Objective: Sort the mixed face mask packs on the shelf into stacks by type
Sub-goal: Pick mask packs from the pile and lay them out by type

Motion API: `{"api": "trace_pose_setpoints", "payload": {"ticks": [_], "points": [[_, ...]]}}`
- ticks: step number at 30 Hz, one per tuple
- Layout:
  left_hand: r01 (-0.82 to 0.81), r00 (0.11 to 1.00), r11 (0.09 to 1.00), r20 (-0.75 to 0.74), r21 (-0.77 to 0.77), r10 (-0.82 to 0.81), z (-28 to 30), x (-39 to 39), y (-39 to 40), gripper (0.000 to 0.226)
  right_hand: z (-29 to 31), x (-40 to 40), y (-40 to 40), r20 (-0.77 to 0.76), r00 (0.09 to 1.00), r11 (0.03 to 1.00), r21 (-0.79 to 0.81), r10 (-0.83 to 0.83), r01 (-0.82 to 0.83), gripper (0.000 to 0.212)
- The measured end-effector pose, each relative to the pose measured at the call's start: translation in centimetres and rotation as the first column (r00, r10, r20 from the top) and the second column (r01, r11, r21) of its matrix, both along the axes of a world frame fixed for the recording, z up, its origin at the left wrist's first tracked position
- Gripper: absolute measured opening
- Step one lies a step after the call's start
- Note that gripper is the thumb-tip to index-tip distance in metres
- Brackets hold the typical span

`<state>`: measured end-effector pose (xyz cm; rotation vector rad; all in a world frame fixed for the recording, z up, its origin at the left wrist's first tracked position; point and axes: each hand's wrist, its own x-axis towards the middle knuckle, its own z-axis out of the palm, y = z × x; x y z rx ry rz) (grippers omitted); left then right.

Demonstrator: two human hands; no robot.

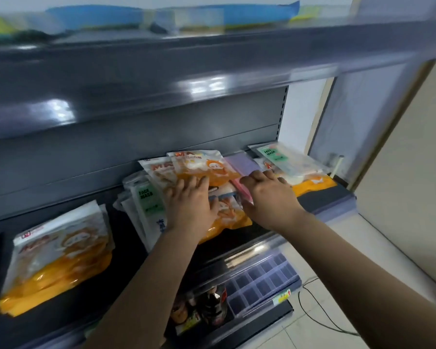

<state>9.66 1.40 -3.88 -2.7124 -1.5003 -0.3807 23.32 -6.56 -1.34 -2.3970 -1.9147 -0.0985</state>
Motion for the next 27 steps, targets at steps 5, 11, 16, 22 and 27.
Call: {"api": "trace_pose_setpoints", "payload": {"ticks": [5,11,16,22,27], "points": [[-0.12,0.993,0.991,0.009,-0.06,0.121,0.2,-0.5,3.1,0.055,0.2,1.7,4.1,-0.227,0.974,0.999,0.03,0.025,-0.018,0.043],[-0.224,0.973,0.966,0.019,-0.129,0.229,0.1,-1.0,5.1,0.057,-0.4,3.5,7.8,-0.514,0.856,0.998,0.043,0.063,-0.047,0.035],[-0.296,0.951,0.945,0.052,-0.14,0.306,0.0,-0.2,5.6,0.059,-1.2,5.7,10.7,-0.642,0.766,0.998,-0.062,-0.021,-0.024,0.05],[-0.396,0.916,0.904,0.003,-0.161,0.402,0.1,1.2,5.1,0.062,-1.5,7.4,12.7,-0.712,0.702,0.981,-0.135,0.002,-0.139,0.045],[-0.412,0.902,0.899,0.073,-0.147,0.425,-0.4,1.8,4.0,0.058,-3.4,8.7,14.6,-0.916,0.396,0.992,-0.1,-0.06,-0.082,0.045]]}}
